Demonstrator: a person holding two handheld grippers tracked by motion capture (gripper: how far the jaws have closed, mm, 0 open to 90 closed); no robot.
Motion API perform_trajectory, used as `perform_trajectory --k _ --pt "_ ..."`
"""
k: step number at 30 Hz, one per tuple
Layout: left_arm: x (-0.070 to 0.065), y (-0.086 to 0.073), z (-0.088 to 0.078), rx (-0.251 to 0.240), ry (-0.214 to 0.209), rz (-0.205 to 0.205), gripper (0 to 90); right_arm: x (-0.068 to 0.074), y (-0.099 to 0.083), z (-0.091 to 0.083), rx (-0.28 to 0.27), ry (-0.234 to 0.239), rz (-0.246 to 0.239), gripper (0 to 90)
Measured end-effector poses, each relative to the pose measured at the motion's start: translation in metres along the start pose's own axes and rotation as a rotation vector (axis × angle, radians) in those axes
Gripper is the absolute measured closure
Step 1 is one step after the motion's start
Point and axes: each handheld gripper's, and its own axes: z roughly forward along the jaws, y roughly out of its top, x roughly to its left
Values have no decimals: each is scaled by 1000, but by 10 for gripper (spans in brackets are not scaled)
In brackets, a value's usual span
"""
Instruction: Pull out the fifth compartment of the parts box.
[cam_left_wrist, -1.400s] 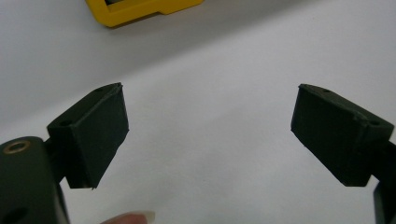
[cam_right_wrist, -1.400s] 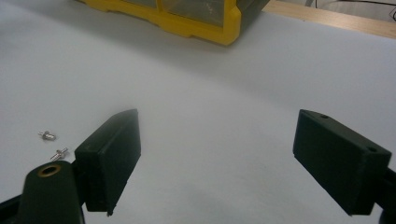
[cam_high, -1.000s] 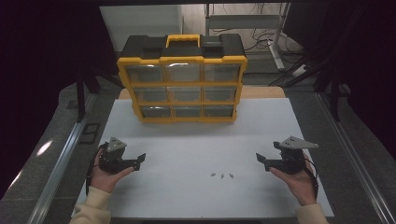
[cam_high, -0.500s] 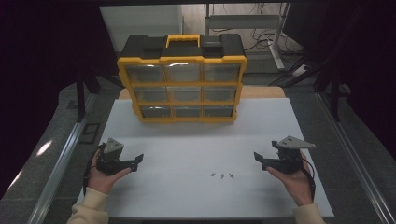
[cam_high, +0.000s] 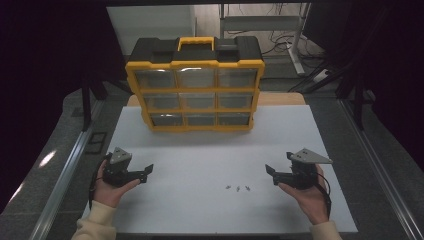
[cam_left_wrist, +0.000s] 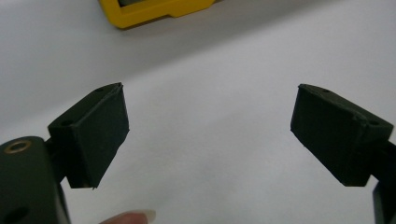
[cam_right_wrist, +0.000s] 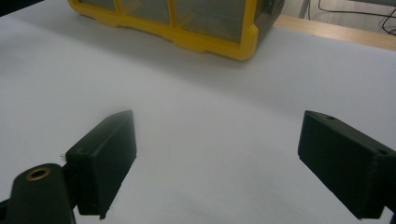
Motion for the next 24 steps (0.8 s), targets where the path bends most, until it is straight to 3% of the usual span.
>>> perform_trajectory --k 12,24 --pt "-1 0 -1 -1 9 6 120 15 8 1 -35 11 26 107" --pt "-2 2 1 4 0 17 120 37 13 17 -33 19 -12 110"
